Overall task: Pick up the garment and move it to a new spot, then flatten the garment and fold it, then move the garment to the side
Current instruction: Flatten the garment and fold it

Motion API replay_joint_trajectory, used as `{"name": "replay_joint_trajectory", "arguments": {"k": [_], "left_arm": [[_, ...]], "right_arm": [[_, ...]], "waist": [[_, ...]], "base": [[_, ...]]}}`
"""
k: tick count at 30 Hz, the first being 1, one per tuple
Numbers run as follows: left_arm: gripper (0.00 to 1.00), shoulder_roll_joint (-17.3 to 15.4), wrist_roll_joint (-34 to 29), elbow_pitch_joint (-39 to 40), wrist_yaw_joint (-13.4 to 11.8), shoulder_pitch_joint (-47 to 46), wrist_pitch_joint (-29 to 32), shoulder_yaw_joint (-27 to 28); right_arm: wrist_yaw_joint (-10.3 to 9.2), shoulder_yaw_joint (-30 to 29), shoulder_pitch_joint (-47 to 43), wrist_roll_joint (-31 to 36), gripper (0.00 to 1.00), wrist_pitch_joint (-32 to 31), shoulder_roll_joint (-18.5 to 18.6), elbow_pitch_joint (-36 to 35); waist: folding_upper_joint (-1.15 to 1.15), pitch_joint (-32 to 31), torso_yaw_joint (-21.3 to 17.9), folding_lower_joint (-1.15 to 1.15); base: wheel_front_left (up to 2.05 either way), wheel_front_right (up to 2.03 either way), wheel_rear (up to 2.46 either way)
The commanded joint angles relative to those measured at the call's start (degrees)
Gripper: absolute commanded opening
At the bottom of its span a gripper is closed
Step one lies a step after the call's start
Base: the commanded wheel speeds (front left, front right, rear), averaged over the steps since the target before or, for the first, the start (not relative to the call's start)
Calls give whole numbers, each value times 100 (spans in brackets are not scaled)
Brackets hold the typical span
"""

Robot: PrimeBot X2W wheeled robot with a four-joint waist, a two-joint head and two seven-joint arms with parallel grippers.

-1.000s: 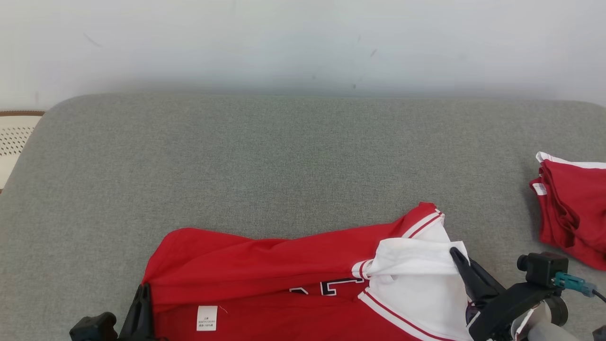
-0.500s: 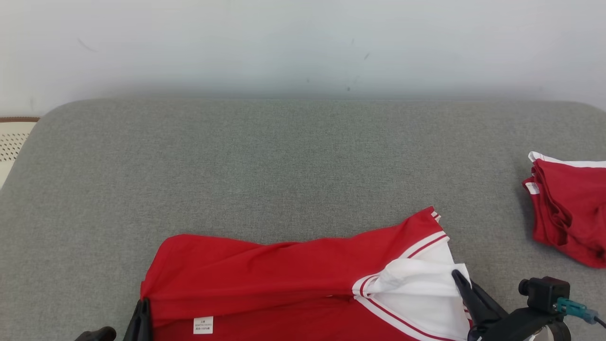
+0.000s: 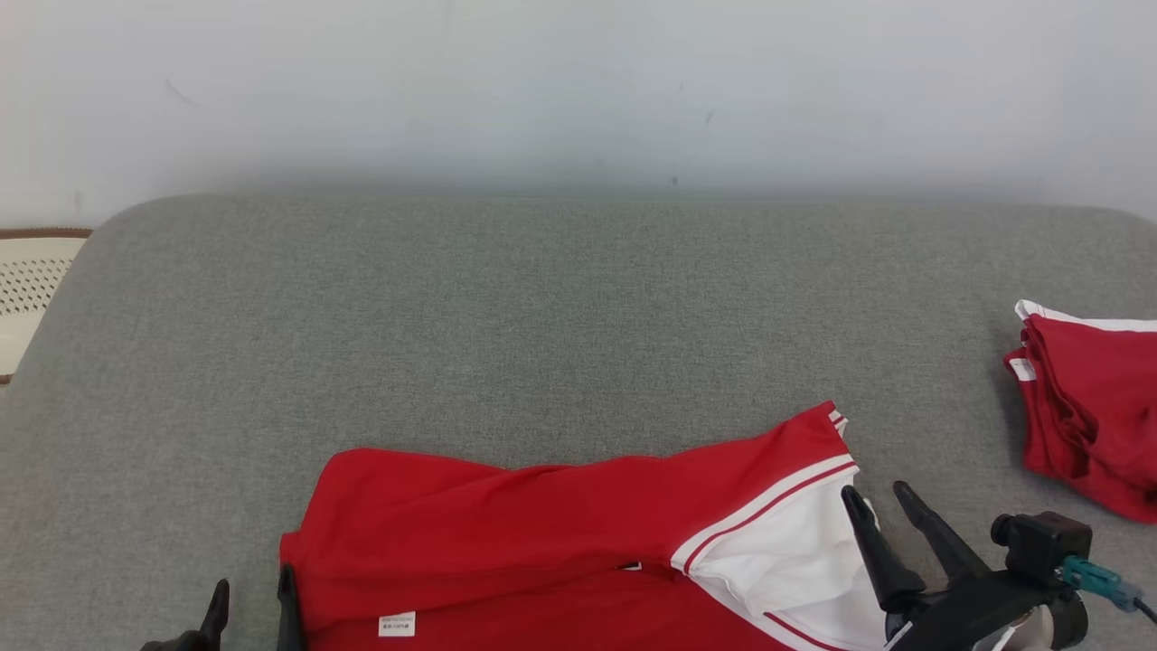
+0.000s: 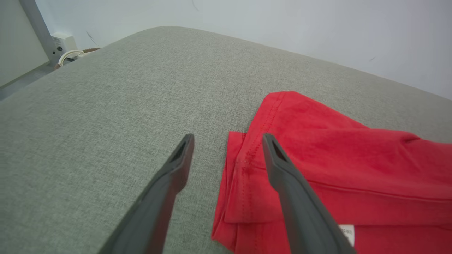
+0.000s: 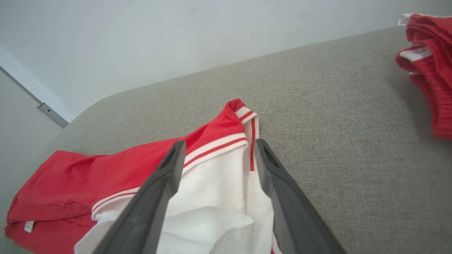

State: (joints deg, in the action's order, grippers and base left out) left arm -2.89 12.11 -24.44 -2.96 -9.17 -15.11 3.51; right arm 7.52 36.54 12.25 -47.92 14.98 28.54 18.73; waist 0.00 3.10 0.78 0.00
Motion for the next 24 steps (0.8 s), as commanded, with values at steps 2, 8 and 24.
{"name": "replay_joint_trajectory", "arguments": {"k": [2, 8, 24], "left_arm": [[100, -3, 24, 55, -43, 171, -4, -5], [100, -4, 49, 95, -54, 280, -4, -58], [100, -4, 99, 120, -92, 380, -4, -103]], "right_arm": [[-8, 111, 61, 156, 100, 25, -97, -12], [-8, 565, 437, 352, 100, 16, -316, 234], [-8, 1926, 383, 47, 100, -78, -345, 939]], "waist": [[0, -67, 58, 0], [0, -212, 178, 0], [0, -284, 195, 0]], "base": [[0, 0, 0], [0, 0, 0], [0, 0, 0]]}}
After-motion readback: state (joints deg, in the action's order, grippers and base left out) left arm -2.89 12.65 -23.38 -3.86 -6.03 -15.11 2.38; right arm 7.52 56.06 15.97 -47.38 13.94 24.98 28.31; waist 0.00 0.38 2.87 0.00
